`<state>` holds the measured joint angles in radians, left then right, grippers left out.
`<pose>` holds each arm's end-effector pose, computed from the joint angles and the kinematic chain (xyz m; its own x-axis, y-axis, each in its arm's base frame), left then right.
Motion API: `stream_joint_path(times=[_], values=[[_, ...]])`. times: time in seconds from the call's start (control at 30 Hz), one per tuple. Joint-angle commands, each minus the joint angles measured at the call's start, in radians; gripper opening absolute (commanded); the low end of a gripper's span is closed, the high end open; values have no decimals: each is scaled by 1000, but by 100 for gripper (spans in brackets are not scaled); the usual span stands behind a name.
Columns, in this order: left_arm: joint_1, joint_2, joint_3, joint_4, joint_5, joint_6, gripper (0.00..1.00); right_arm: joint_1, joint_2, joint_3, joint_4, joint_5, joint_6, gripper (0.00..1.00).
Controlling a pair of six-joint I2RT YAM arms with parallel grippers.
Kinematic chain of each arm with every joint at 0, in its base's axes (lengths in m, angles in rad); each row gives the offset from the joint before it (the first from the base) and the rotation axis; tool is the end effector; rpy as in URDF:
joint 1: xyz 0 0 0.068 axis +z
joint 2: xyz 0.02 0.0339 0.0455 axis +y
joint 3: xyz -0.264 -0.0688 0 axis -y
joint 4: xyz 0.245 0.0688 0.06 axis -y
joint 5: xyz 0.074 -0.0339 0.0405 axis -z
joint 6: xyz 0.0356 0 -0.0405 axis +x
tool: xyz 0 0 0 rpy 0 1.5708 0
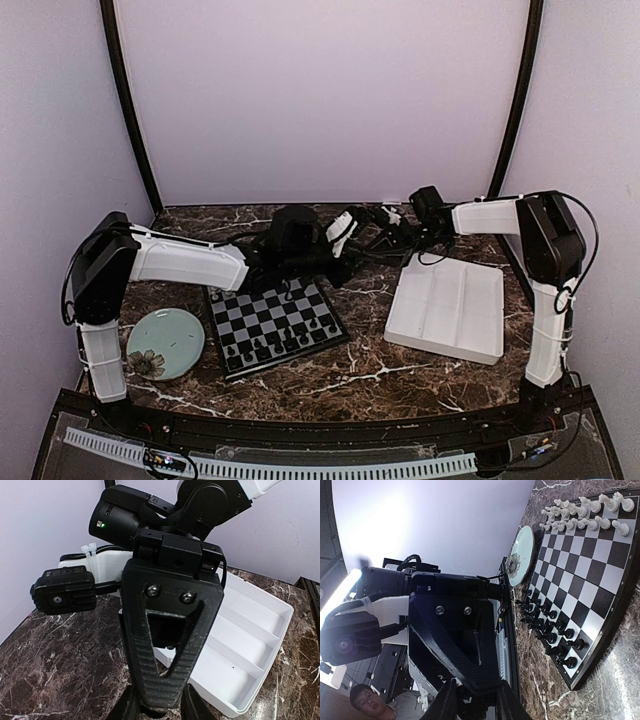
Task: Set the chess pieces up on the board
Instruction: Pass from the right arm to the left, then place the pawn on the chessboard.
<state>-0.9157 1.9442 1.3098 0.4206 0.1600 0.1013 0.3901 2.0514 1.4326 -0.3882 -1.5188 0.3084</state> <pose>0.2732 -0.3649 0.2393 -0.0398 0.2157 -0.9756 0.8863 0.4585 0.0652 0.3721 0.1914 0.1902 -0.9007 -0.3533 -0.2530 -0.2518 -0.0500 0.9665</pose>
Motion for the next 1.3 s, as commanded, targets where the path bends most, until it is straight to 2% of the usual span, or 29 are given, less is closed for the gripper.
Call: stream_joint_path(times=[0.0,0.27,0.5,0.73,0.93,1.03,1.13,1.27], values=[[0,-64,-19,-22,-24,15,27,7,-46,-8,30,-34,6,27],[5,-78,-47,2,-33,3,13,9,-50,-4,31,-41,5,27],[9,-86,-56,3,-18,2,0,9,-54,0,23,-42,-6,34],[11,-101,-60,10,1,-20,0,6,-66,12,0,-44,-27,43],[9,-157,-75,29,25,-66,0,-18,-79,-7,1,-20,-58,43],[9,-173,-68,9,17,-84,0,-36,-85,13,-67,18,-141,43],[10,-190,-56,-62,-10,-86,1,-54,-77,75,-266,87,-343,43],[10,-263,-117,-185,-50,-77,2,-57,-72,173,-523,202,-606,43]])
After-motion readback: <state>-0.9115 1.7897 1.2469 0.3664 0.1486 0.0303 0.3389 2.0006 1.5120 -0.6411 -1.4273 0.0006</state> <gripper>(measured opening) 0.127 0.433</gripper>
